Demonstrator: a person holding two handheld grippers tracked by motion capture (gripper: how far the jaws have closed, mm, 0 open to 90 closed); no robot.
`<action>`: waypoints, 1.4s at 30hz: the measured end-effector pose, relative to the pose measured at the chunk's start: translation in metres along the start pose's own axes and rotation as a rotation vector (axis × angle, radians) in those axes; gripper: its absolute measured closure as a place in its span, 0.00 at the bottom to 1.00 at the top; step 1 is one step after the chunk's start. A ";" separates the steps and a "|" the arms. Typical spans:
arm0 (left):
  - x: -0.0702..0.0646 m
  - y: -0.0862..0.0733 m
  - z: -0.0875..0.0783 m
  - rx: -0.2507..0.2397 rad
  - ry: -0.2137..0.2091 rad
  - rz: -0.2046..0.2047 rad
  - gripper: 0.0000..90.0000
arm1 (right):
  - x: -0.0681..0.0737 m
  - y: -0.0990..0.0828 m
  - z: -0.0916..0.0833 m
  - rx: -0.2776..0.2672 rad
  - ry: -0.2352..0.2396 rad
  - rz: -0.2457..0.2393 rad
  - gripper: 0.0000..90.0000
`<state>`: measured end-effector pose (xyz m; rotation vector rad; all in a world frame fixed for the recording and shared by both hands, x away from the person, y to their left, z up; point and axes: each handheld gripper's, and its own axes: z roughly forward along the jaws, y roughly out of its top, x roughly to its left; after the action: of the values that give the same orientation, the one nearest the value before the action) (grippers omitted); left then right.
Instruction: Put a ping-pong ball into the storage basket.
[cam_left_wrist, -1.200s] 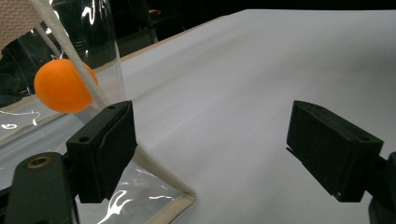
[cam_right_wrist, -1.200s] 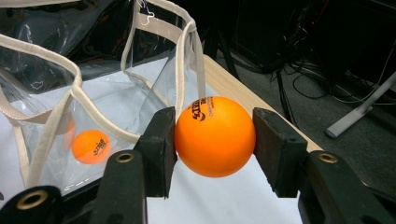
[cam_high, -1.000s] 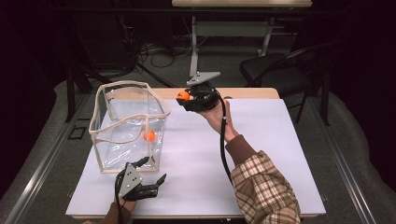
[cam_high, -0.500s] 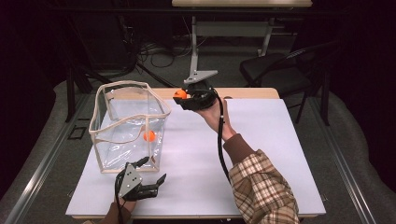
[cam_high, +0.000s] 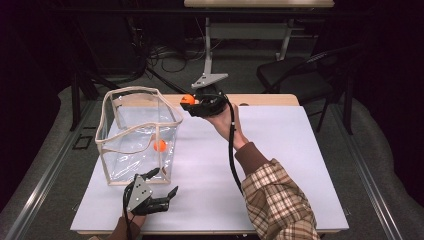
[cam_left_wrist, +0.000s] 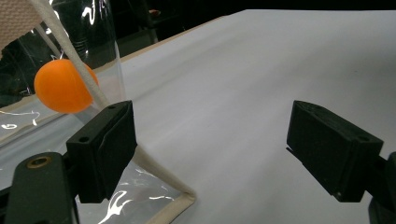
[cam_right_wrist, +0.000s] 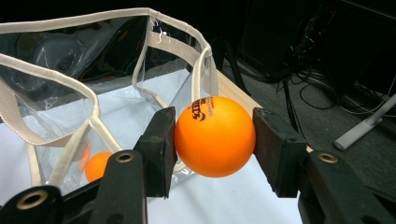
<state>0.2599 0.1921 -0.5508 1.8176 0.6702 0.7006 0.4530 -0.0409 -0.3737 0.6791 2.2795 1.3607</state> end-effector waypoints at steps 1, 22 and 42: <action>0.000 0.000 0.000 0.000 0.000 0.000 0.17 | 0.000 0.001 0.001 -0.001 0.000 -0.003 0.57; 0.000 0.000 0.001 0.000 -0.001 -0.002 0.17 | 0.007 0.012 0.012 -0.009 0.021 0.001 0.57; 0.001 0.000 0.001 0.000 -0.003 -0.006 0.17 | 0.018 0.021 0.028 -0.005 0.042 0.001 0.57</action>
<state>0.2608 0.1923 -0.5511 1.8154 0.6727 0.6936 0.4588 -0.0020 -0.3691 0.6553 2.3077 1.3936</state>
